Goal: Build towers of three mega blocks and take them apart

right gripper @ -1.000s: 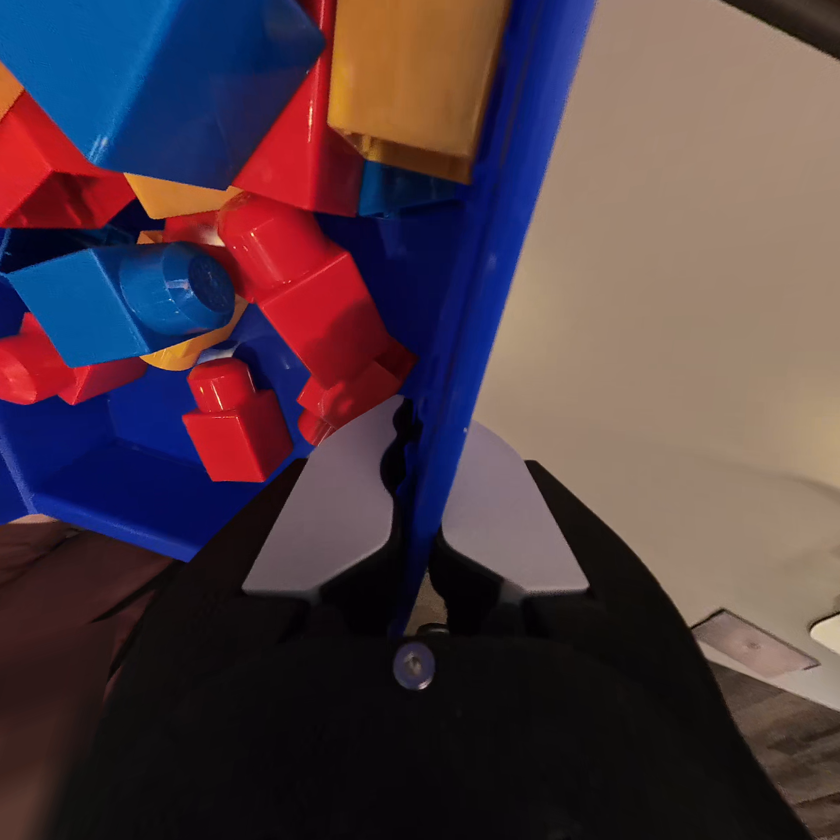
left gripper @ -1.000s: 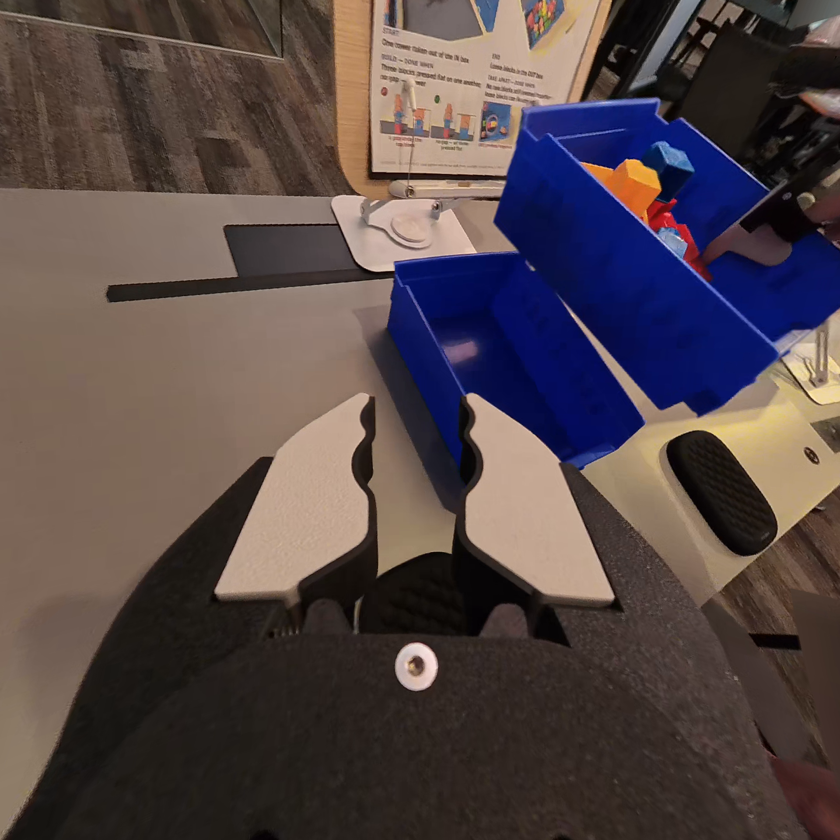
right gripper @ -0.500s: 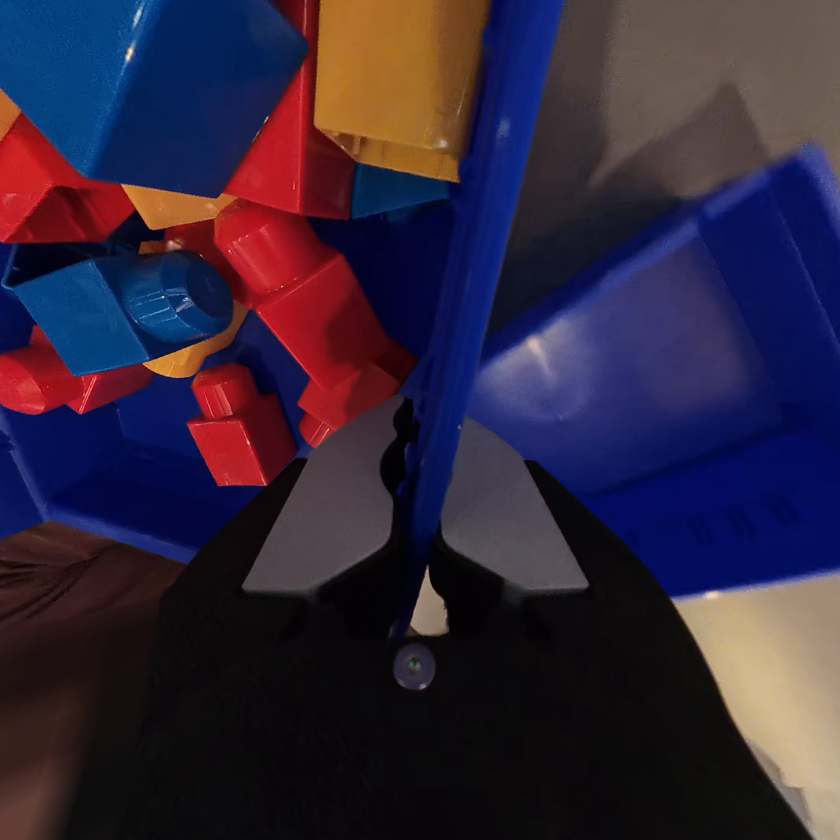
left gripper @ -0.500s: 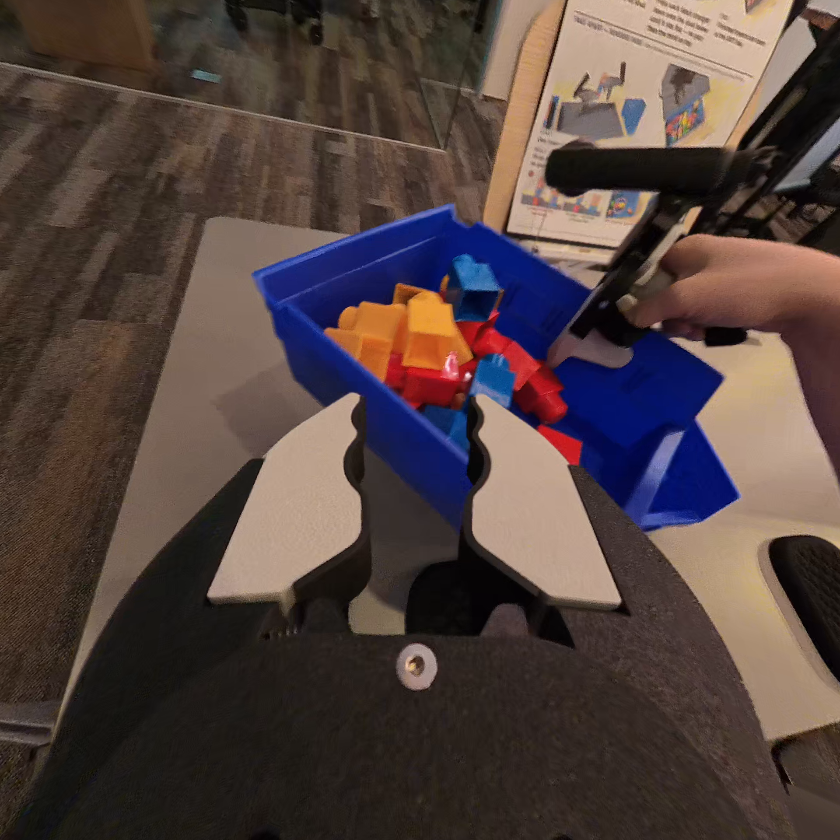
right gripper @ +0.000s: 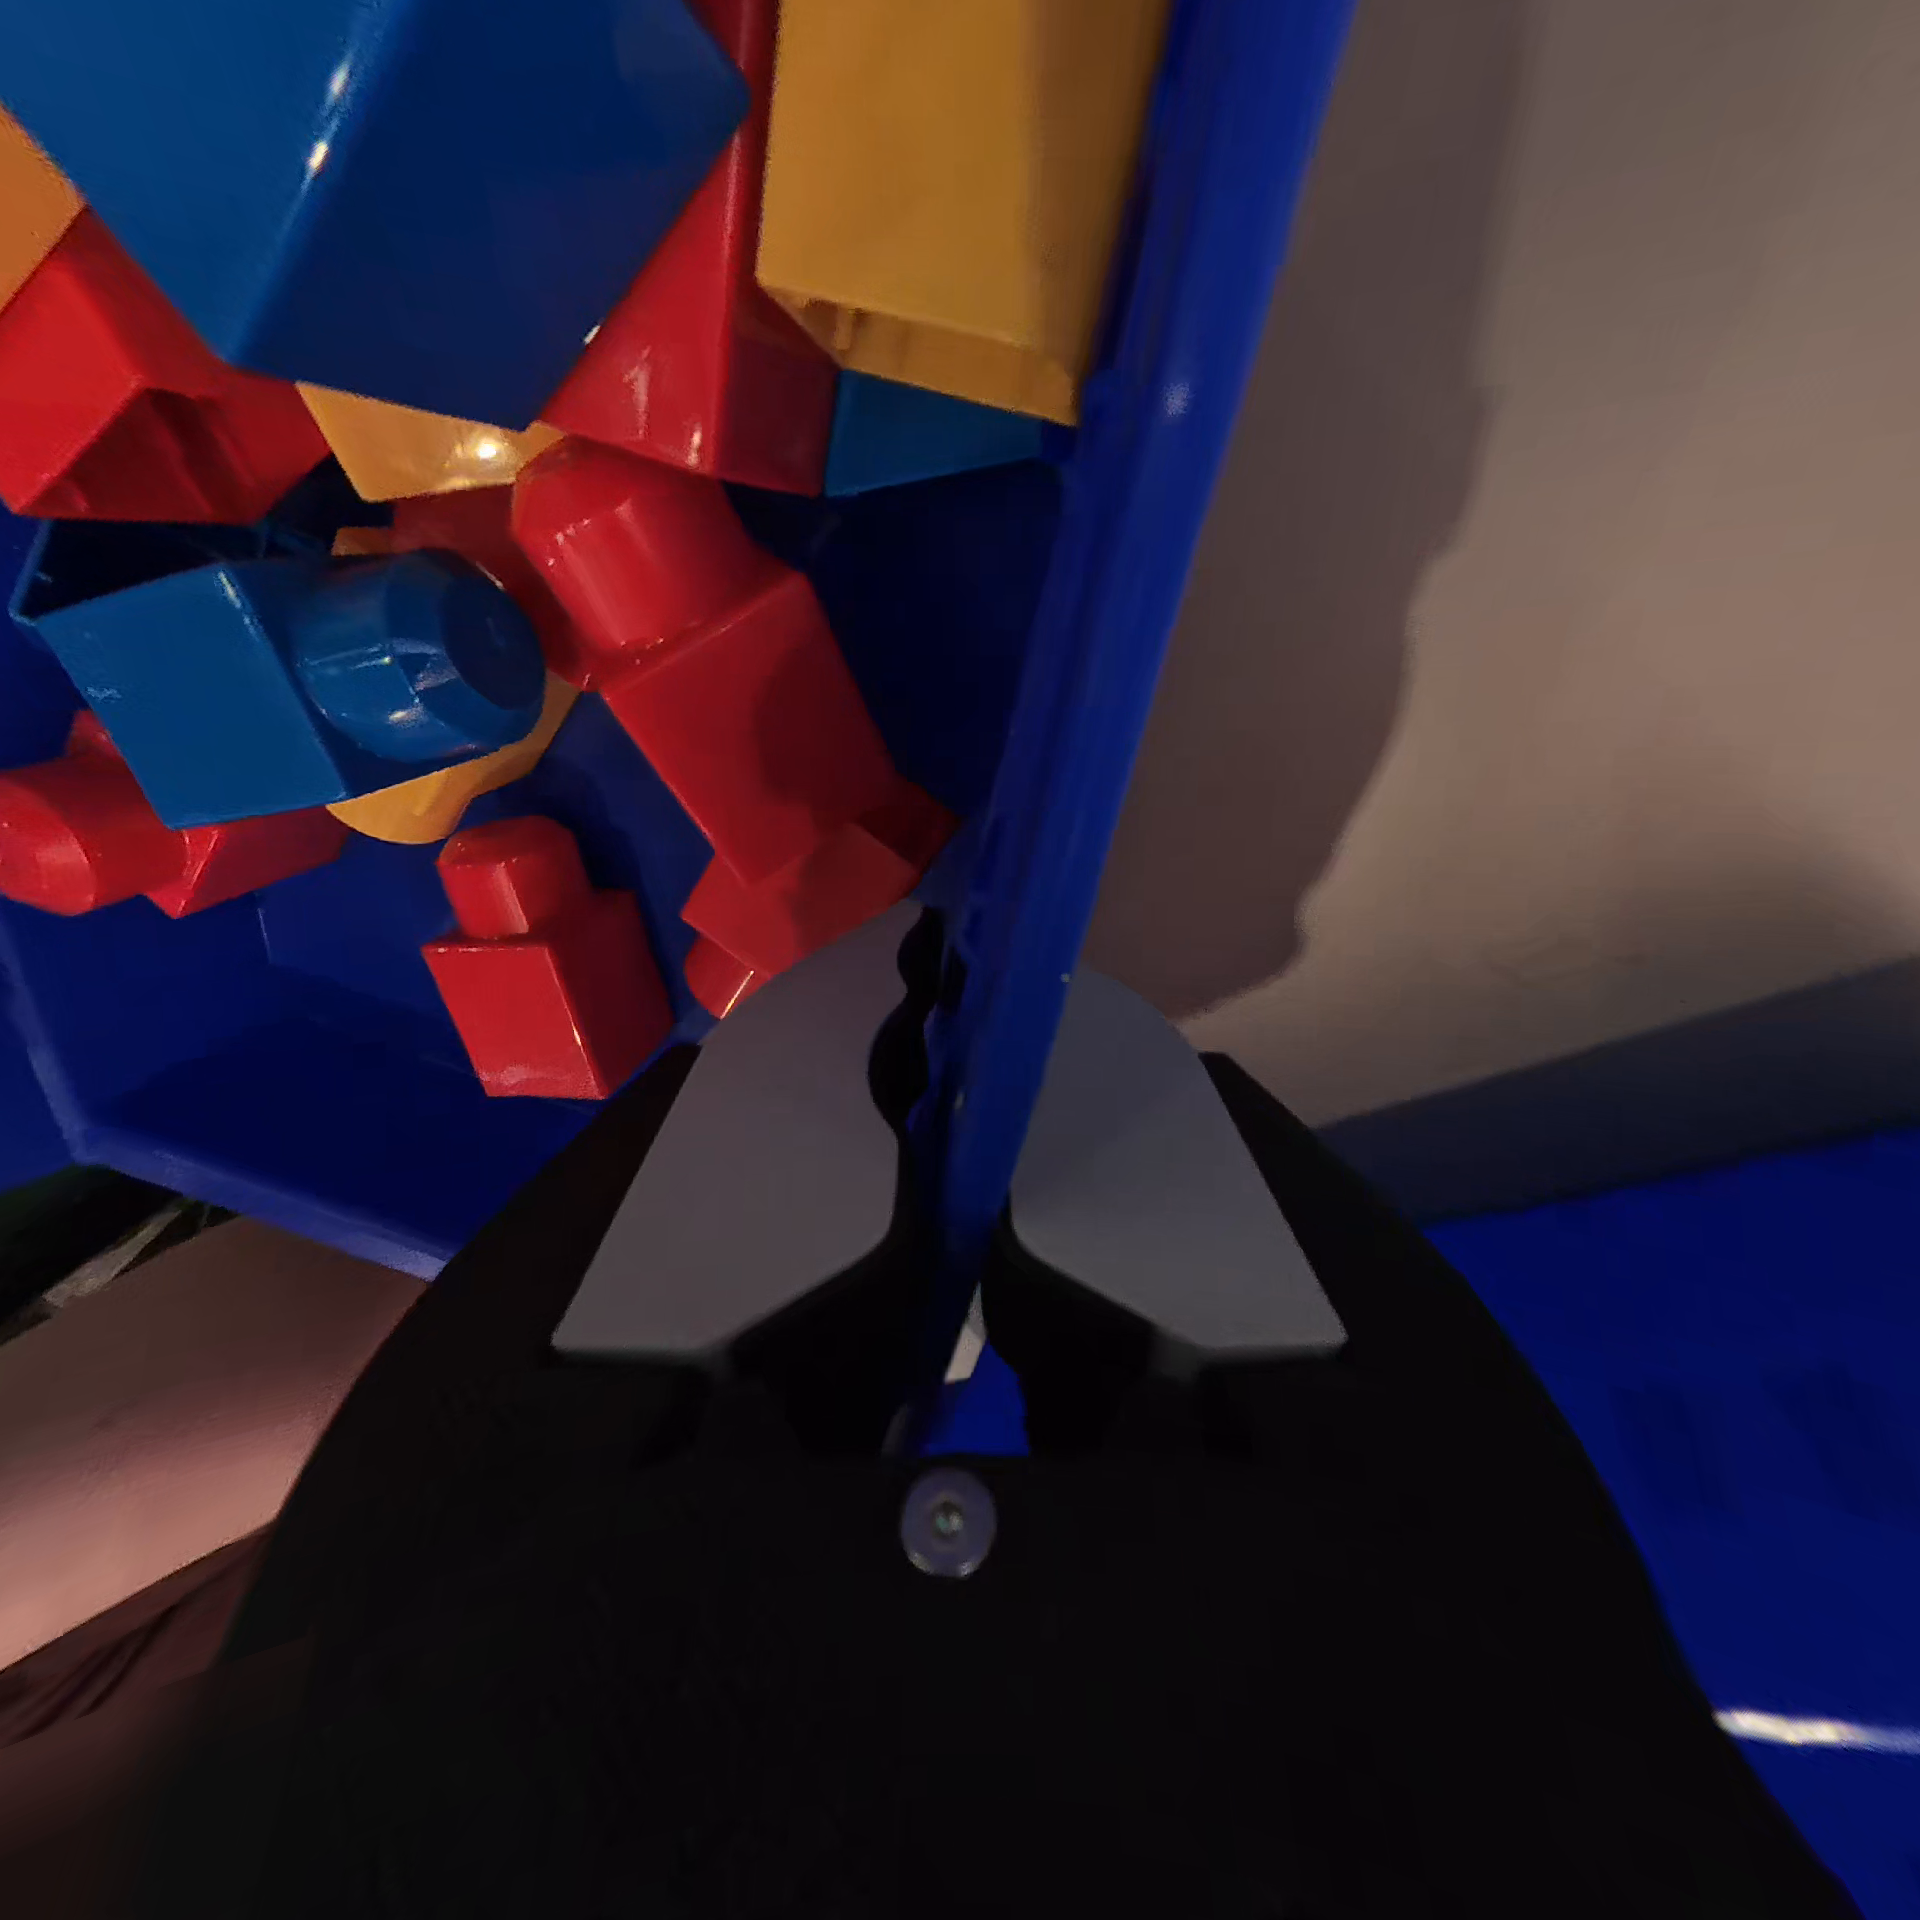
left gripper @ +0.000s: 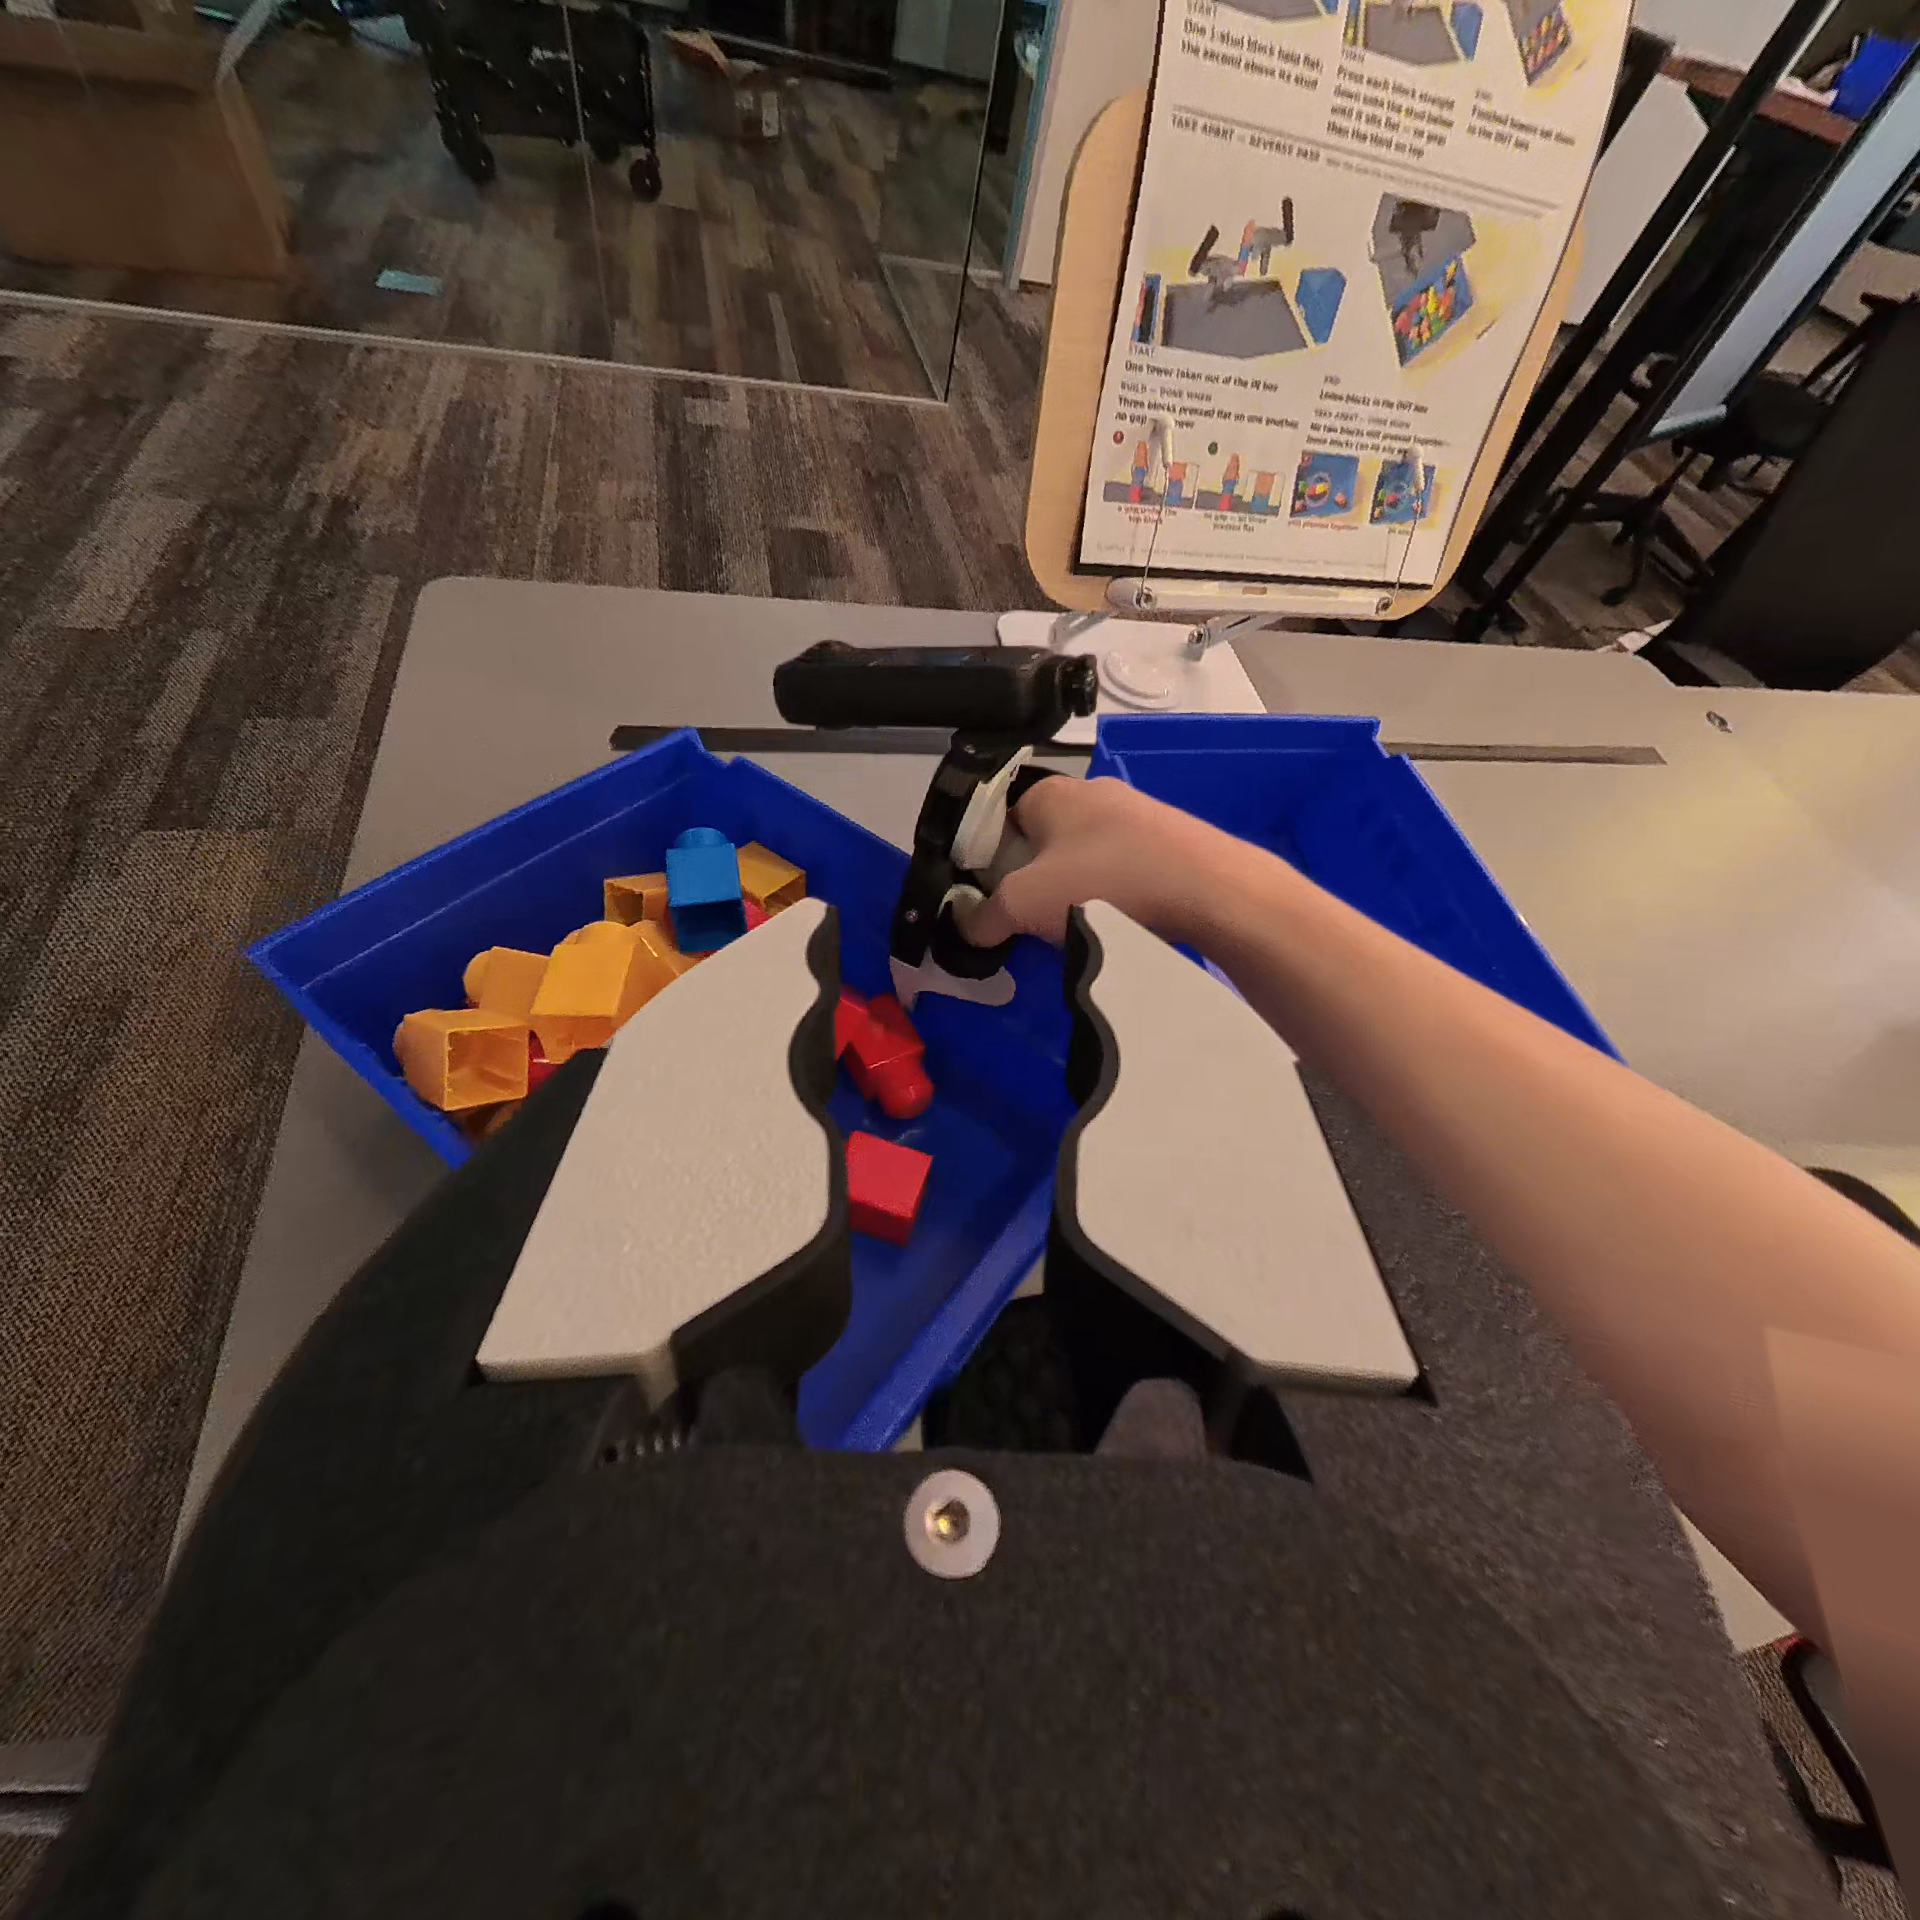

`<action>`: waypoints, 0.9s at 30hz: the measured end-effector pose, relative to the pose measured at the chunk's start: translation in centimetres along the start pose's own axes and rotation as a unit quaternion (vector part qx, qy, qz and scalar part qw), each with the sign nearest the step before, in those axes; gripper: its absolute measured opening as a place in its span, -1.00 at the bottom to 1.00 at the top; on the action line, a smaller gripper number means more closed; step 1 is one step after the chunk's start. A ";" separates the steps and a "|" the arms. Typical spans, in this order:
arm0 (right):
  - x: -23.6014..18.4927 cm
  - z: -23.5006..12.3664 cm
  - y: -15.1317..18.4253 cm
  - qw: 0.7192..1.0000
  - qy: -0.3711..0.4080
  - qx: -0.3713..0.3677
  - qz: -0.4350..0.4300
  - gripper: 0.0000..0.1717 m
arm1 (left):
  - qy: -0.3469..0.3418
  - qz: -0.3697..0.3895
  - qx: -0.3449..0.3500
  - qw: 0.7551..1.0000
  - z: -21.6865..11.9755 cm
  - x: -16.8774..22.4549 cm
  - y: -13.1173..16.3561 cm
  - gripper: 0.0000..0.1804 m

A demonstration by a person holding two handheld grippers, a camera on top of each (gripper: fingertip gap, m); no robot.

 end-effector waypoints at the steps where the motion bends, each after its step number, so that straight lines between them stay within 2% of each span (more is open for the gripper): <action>1: 0.2 0.4 -0.1 1.000 0.007 0.008 -0.004 -0.88 | 0.001 0.001 -0.003 1.000 0.2 0.0 0.0 -0.55; 3: 0.6 0.5 -0.5 0.999 0.036 0.031 -0.017 -0.84 | 0.007 0.001 0.001 1.000 0.4 0.2 -0.2 -0.54; 5: 1.0 -1.4 -1.2 0.993 0.051 0.103 -0.025 -0.84 | 0.010 0.001 0.001 1.000 0.5 0.4 -0.2 -0.54; 7: 1.2 -6.2 -1.6 0.971 0.062 0.227 -0.034 -0.83 | 0.012 0.006 -0.003 1.000 0.6 0.6 -0.1 -0.52; 8: 1.5 -9.4 -0.9 0.953 0.082 0.291 -0.039 -0.73 | 0.015 0.007 -0.004 1.000 0.6 0.7 -0.1 -0.51; 10: 3.1 -15.5 2.9 0.911 0.152 0.382 -0.035 -0.52 | 0.023 0.010 -0.004 1.000 0.5 1.0 0.0 -0.51; 11: 4.7 -17.6 5.8 0.896 0.199 0.396 -0.019 -0.42 | 0.026 0.012 -0.003 1.000 0.5 1.1 -0.1 -0.51; 13: 9.3 -19.8 12.7 0.885 0.289 0.363 0.044 -0.25 | 0.032 0.012 -0.001 0.999 0.5 1.4 -0.1 -0.51; 14: 11.7 -19.8 16.1 0.885 0.311 0.336 0.088 -0.20 | 0.034 0.012 -0.001 0.999 0.6 1.5 -0.1 -0.51; 16: 15.5 -17.7 21.4 0.895 0.280 0.305 0.168 -0.11 | 0.036 0.014 -0.003 0.999 0.8 1.9 -0.2 -0.51; 18: 17.7 -13.7 25.1 0.914 0.225 0.253 0.224 -0.11 | 0.038 0.020 -0.008 0.999 1.1 2.3 -0.2 -0.51; 20: 18.7 -9.7 27.4 0.935 0.200 0.175 0.236 -0.11 | 0.038 0.027 -0.015 0.999 1.6 2.9 -0.1 -0.51; 21: 19.0 -8.1 28.1 0.944 0.192 0.138 0.231 -0.17 | 0.036 0.032 -0.019 0.999 1.8 3.2 -0.1 -0.51; 22: 18.9 -6.9 28.4 0.953 0.167 0.113 0.225 -0.34 | 0.034 0.039 -0.024 0.998 2.1 3.5 -0.1 -0.51; 24: 18.6 -5.8 28.7 0.961 0.104 0.100 0.234 -0.86 | 0.036 0.059 -0.035 0.997 2.6 4.5 0.1 -0.51; 27: 19.9 -6.2 30.3 0.958 0.063 0.106 0.257 -0.86 | 0.040 0.084 -0.046 0.995 3.2 5.8 0.3 -0.53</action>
Point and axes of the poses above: each gripper's, where its closed fingertips meet, z out along the fingers, y out of its underside, x = y × z across the jaws, the point moved 4 cm from there along -z, back along the fingers, and after that the axes turned 4 degrees about -z, right-handed, at the moved point
